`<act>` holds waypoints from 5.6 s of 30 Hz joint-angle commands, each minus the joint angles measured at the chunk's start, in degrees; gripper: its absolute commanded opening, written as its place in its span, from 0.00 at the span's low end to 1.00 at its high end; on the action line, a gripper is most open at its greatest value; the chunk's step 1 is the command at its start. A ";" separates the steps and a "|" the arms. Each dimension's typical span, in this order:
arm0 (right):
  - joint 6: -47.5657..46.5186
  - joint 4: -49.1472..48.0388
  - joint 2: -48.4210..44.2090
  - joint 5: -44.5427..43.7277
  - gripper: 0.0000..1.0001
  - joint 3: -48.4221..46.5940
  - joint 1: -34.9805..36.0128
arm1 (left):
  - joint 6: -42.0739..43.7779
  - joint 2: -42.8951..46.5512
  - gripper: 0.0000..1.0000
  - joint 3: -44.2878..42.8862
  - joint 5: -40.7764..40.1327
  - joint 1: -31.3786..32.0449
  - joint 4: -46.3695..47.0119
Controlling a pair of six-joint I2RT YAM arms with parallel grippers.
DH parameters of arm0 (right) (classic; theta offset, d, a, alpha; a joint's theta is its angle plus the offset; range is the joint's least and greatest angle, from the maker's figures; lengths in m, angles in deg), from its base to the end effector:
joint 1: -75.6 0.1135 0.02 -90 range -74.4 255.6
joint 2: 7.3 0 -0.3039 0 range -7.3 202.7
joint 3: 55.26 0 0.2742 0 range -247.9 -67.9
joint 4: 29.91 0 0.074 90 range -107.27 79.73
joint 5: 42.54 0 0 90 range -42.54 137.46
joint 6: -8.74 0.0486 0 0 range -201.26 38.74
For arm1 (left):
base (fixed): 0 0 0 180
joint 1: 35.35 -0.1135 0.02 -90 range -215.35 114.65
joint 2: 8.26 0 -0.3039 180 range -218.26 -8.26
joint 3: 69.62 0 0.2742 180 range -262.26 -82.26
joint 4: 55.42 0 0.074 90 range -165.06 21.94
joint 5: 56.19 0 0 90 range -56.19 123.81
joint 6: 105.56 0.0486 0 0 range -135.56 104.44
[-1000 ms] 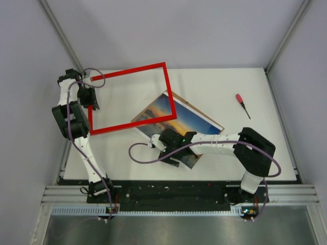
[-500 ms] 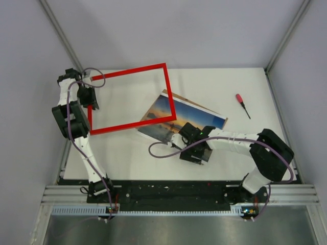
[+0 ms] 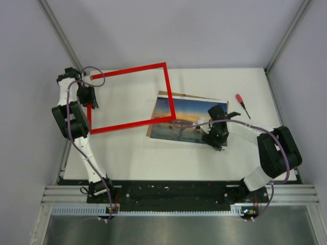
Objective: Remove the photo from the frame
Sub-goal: Adjust the photo frame at the center of the board, then place the photo frame item at the center of the board, then pick up the photo from the photo frame.
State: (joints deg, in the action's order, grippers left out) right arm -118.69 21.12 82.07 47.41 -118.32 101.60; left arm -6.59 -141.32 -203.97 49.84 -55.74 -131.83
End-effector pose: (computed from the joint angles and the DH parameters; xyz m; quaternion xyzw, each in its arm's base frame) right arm 0.2601 0.1268 0.1762 -0.5224 0.8455 -0.0114 0.1097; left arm 0.5039 0.1730 0.2251 -0.0797 0.9788 -0.1013 0.1591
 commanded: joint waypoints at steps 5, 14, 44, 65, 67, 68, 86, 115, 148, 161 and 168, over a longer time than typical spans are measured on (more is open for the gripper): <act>-6.34 0.79 0.74 2.66 0.81 -4.16 -8.60 | 0.26 1.39 0.00 -1.95 3.31 -0.27 -1.97; -7.31 12.49 -7.88 14.11 0.91 -17.69 -8.60 | 1.40 0.69 0.13 -1.69 -2.32 -0.36 -3.38; 36.99 -1.74 30.08 10.96 0.93 -51.18 7.14 | 5.26 2.70 0.68 -4.67 -8.13 0.69 -6.81; 13.88 2.74 7.60 12.54 0.99 -40.91 -5.70 | 31.10 19.85 0.98 19.23 -7.42 35.13 2.34; 14.05 2.57 5.66 12.27 0.99 -39.33 -5.78 | 31.46 19.59 0.98 19.05 -5.58 37.60 1.19; 14.31 2.48 4.78 12.18 0.99 -38.45 -5.87 | 31.63 19.76 0.98 19.23 -4.01 38.74 0.93; 19.15 -1.04 -4.63 14.03 0.99 -33.26 -8.07 | 28.21 16.69 0.98 23.10 -5.75 56.33 6.46; 29.43 -0.34 9.86 15.69 0.96 -34.05 -23.35 | 27.33 12.12 0.71 26.87 -3.81 58.97 8.48; 31.10 5.99 22.17 36.09 0.69 -26.49 -34.96 | 24.95 12.82 0.71 28.99 -2.50 59.05 10.07; 31.01 5.99 21.12 34.51 0.66 -26.23 -36.28 | 24.60 12.82 0.72 28.37 -2.23 58.97 9.45; 30.93 6.08 21.38 34.68 0.66 -25.70 -36.28 | 24.51 12.64 0.71 28.02 -2.06 58.97 9.28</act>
State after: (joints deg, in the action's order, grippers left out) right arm -86.78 26.98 104.62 81.62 -145.09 65.93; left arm 18.57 -128.66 -174.95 44.93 3.10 -122.28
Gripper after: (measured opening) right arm 0.665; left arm 0.713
